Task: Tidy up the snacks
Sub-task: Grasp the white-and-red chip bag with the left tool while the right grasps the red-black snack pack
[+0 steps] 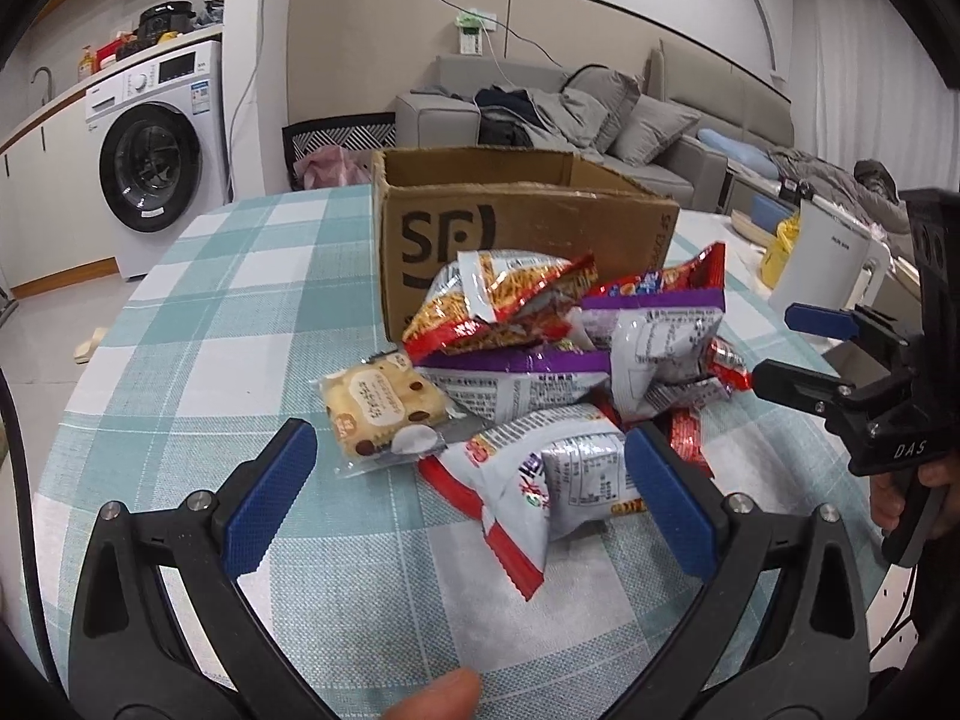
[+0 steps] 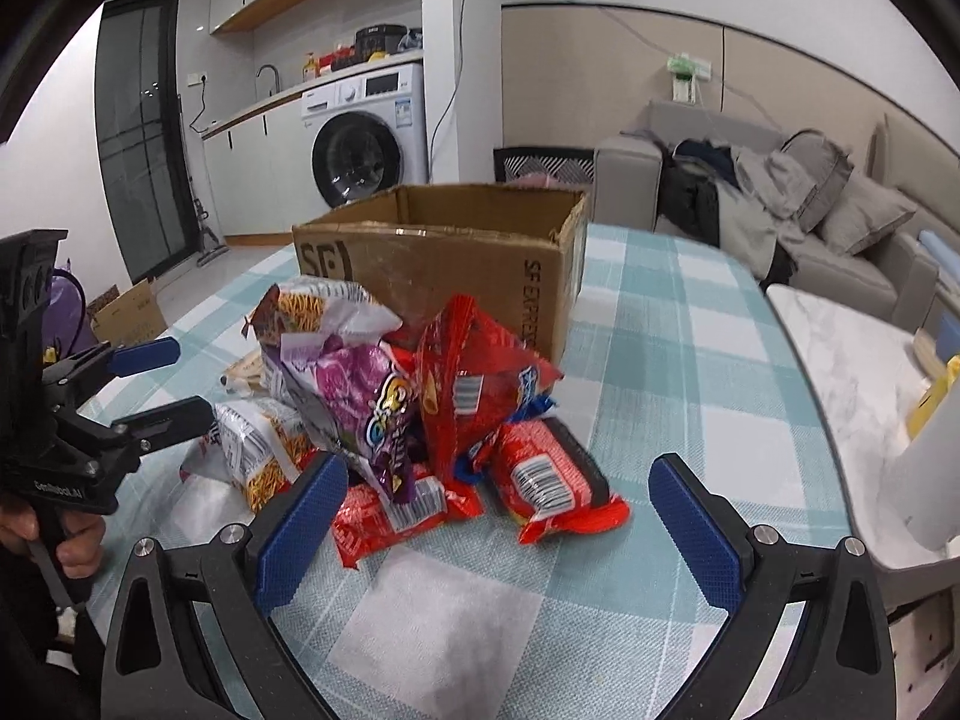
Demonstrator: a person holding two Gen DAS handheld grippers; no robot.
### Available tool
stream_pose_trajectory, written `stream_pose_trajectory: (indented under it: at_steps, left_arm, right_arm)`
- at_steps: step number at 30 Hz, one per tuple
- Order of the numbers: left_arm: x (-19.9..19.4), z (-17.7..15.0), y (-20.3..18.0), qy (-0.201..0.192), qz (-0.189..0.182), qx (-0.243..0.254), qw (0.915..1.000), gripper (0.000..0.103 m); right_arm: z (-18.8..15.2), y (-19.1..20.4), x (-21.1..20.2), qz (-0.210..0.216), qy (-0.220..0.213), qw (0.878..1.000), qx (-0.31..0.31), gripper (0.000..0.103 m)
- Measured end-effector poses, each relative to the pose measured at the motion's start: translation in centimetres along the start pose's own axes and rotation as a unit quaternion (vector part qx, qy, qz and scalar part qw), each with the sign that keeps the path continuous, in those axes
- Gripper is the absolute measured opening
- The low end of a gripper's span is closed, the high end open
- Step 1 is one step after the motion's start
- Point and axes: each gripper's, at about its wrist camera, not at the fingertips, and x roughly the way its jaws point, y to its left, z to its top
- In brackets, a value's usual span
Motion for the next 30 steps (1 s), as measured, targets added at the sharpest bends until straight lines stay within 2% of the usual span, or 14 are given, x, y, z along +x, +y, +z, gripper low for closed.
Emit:
stream_pose_trajectory:
  at_steps: [5, 15, 22, 30]
  left_arm:
    - [1.0, -0.1, -0.6, 0.028, -0.015, 0.003, 0.9995, 0.102]
    - [3.1, 0.7, -1.4, 0.061, -0.024, -0.007, 0.9978, 0.102]
    - [4.9, 1.2, -2.2, 0.082, -0.014, -0.005, 0.9965, 0.102]
    - [5.9, 0.7, -0.7, 0.111, -0.036, -0.021, 0.993, 0.102]
  right_arm:
    - [-0.3, -0.6, 1.3, 0.014, 0.026, 0.999, 0.017, 0.103]
    - [-0.1, -3.3, 3.1, -0.01, 0.068, 0.997, 0.039, 0.101]
    - [-0.3, -5.0, 5.1, -0.005, 0.094, 0.994, 0.057, 0.09]
    - [-0.1, -5.2, 7.0, 0.015, 0.112, 0.992, 0.054, 0.079]
